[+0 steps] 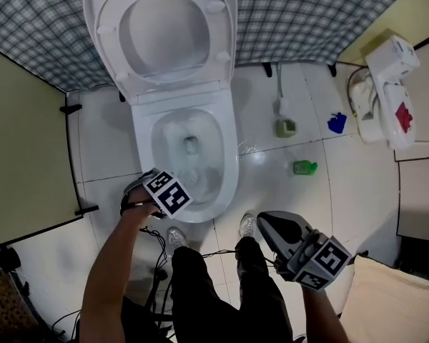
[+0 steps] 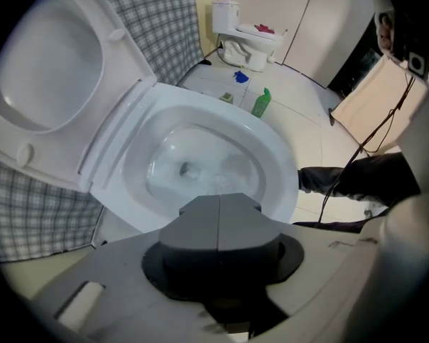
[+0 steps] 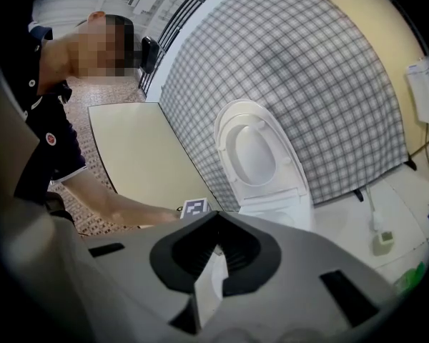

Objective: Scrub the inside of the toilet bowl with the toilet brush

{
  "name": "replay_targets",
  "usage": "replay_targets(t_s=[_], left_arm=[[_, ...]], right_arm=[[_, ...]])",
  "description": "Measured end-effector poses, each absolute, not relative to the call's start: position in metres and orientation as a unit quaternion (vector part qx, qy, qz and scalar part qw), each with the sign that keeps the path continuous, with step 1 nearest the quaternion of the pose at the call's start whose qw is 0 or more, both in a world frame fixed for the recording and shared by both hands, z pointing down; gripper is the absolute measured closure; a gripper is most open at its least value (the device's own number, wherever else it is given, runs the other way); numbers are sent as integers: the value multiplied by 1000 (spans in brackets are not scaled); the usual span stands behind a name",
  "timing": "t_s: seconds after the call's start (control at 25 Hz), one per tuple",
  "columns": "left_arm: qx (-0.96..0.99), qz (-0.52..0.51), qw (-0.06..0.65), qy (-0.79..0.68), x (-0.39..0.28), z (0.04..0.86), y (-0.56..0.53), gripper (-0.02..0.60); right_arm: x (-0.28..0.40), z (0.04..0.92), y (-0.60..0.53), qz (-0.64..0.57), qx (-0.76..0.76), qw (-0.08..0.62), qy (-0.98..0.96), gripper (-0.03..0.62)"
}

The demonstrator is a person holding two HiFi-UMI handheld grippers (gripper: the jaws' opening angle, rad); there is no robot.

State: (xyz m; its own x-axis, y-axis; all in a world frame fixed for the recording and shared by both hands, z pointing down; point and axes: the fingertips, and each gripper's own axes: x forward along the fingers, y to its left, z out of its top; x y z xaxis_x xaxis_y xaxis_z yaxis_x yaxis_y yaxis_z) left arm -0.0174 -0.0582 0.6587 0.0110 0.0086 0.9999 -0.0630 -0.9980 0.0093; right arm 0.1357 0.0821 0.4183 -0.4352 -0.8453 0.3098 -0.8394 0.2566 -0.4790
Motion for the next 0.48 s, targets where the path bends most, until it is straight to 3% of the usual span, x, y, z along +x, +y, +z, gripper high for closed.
replay_targets(t_s=[0.28, 0.48], left_arm=[[709, 669, 210, -80, -48, 652, -51, 423], [710, 658, 231, -98, -34, 671, -53, 423]], right_arm=[[136, 418, 77, -295, -524, 7, 799, 594], [135, 427, 78, -302, -523, -1, 797, 594]])
